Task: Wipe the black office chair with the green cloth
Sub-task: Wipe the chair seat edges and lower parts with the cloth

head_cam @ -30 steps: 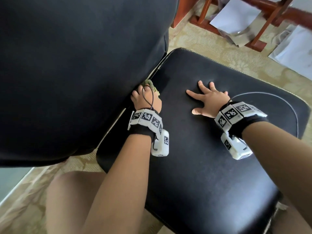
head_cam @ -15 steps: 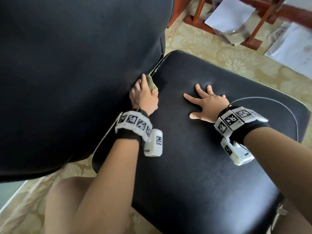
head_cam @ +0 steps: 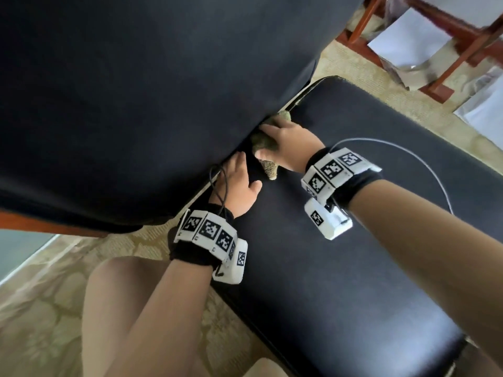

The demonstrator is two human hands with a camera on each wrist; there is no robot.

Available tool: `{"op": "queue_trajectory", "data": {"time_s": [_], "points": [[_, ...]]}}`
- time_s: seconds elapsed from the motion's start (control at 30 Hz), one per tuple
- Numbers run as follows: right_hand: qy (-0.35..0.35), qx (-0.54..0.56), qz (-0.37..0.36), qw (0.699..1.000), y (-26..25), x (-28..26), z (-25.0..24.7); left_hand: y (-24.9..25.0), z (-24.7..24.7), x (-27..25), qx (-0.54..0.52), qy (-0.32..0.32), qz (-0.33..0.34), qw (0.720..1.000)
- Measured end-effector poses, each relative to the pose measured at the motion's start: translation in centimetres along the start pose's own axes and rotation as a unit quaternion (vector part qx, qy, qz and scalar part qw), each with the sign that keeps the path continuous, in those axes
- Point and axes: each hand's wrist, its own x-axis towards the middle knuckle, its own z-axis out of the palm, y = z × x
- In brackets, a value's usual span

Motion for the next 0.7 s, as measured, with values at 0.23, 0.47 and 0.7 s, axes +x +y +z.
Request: {"op": "queue_trajectory", "data": {"time_s": [0.23, 0.47, 0.7], "points": [[-0.048, -0.091, 0.030, 0.994, 1.2, 0.1, 1.7, 1.3, 2.0, -0.3, 0.046, -0.070, -0.079, 0.993], [-0.033, -0.119, -0.076, 0.989, 3.8, 1.4, 0.0, 1.9, 2.4, -0.2, 0.129, -0.117, -0.112, 0.978], [0.057, -0.045, 0.066, 0.995, 8.3, 3.6, -2.7, 2.4, 1.6, -0.2, 0.118, -0.118, -0.120, 0.979]]}}
